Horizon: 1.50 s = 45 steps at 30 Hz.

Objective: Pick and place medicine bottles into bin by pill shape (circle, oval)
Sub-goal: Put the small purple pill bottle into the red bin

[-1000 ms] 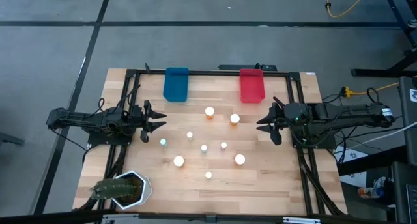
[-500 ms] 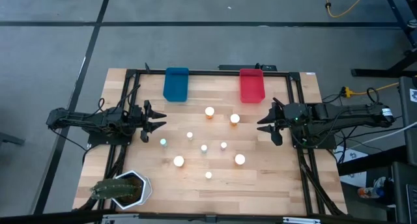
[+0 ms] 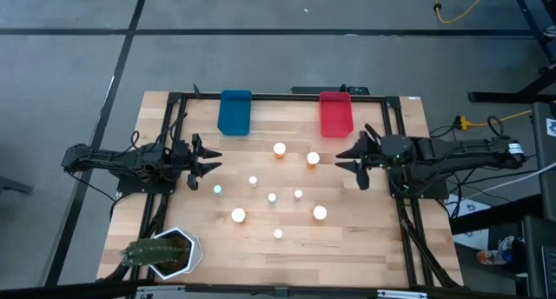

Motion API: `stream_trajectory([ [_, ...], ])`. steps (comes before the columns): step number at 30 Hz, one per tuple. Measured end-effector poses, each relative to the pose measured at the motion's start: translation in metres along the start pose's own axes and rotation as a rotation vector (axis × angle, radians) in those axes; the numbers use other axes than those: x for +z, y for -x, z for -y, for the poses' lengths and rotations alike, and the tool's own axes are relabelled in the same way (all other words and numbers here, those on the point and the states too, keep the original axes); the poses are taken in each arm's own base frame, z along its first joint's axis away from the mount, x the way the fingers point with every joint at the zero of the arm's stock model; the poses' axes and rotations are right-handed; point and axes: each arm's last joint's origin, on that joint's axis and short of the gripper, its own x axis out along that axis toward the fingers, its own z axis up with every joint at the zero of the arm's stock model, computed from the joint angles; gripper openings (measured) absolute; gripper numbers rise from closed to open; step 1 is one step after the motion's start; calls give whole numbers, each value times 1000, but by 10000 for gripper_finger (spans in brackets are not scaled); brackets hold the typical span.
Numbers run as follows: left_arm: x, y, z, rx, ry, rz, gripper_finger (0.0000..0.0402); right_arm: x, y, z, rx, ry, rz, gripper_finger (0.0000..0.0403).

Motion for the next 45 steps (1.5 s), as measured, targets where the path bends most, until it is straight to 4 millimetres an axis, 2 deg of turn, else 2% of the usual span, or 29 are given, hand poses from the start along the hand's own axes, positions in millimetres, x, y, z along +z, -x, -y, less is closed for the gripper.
stream_trajectory([
  [4, 0, 0, 0, 0, 0, 0, 147, 0, -16, 0, -73, -17, 3, 136],
  [9, 0, 0, 0, 0, 0, 0, 147, 4, -34, -3, -63, -2, 45, 136],
  [25, 0, 0, 0, 0, 0, 0, 147, 5, -68, -8, -35, 3, 105, 136],
  [31, 0, 0, 0, 0, 0, 0, 147, 4, -76, -9, -18, 92, 121, 136],
  [35, 0, 0, 0, 0, 0, 0, 147, 8, -78, -11, 7, -36, 169, 136],
  [37, 0, 0, 0, 0, 0, 0, 147, 8, -78, -10, 33, -41, 159, 136],
  [41, 0, 0, 0, 0, 0, 0, 147, 3, -77, -8, 86, -32, 70, 136],
  [45, 0, 0, 0, 0, 0, 0, 147, -11, -74, -3, 43, -47, -84, 136],
])
